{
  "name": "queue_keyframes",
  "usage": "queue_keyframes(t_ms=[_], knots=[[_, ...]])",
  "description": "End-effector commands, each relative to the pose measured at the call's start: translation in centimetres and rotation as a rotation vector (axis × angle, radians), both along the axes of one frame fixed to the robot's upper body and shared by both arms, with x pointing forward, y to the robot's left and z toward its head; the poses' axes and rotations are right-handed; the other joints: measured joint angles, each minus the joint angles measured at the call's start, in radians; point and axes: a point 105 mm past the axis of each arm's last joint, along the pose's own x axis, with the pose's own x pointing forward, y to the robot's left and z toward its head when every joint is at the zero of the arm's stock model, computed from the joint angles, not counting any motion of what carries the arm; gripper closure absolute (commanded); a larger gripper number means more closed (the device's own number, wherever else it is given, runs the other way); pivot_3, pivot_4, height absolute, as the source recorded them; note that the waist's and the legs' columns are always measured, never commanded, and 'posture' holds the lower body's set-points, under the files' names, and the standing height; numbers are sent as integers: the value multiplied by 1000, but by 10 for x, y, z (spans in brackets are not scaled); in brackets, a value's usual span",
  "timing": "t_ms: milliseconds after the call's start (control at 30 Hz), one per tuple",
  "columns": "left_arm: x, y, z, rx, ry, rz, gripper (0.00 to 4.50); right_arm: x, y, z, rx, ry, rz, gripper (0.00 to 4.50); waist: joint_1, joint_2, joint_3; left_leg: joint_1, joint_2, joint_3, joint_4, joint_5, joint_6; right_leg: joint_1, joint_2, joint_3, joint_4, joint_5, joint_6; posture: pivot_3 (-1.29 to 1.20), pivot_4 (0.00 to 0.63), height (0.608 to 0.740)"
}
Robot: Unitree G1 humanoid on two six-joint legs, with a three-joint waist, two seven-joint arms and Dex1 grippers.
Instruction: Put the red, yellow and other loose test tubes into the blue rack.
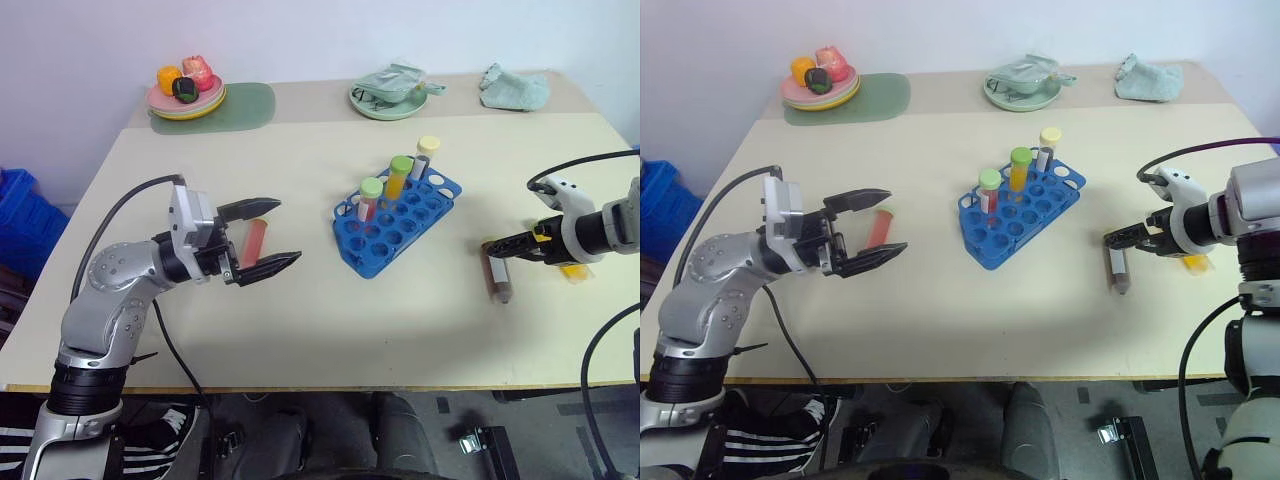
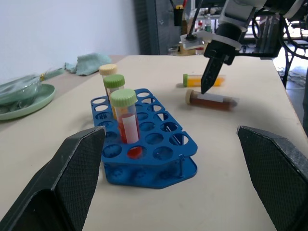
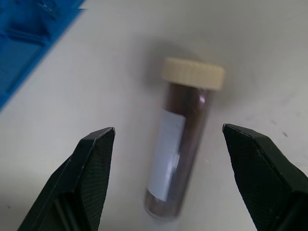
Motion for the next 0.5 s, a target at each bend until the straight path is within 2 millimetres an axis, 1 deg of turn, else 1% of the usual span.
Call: queue_keyframes(t_ms=[33, 133, 200, 300, 500], knots=[[-3, -2, 8, 0, -36, -13, 0, 3, 3, 4, -57, -53, 4, 833, 0, 0, 0, 0, 0, 0, 0, 0, 0, 0, 0, 0, 0, 0, 0, 0, 150, 740], [-3, -2, 7, 0, -36, -15, 0, 2, 3, -4, -120, -56, -3, 833, 2, 0, 0, 0, 0, 0, 0, 0, 0, 0, 0, 0, 0, 0, 0, 0, 150, 740], [-3, -2, 8, 0, -36, -15, 0, 2, 4, -8, -127, -57, -4, 833, 1, 0, 0, 0, 0, 0, 0, 0, 0, 0, 0, 0, 0, 0, 0, 0, 150, 740], [-3, -2, 8, 0, -35, -13, 0, 2, 4, -10, -163, -64, -9, 833, 0, 0, 0, 0, 0, 0, 0, 0, 0, 0, 0, 0, 0, 0, 0, 0, 150, 740], [-4, -2, 8, 0, -36, -10, 0, 6, 8, -13, -164, -76, -19, 833, 0, 0, 0, 0, 0, 0, 0, 0, 0, 0, 0, 0, 0, 0, 0, 0, 150, 740]])
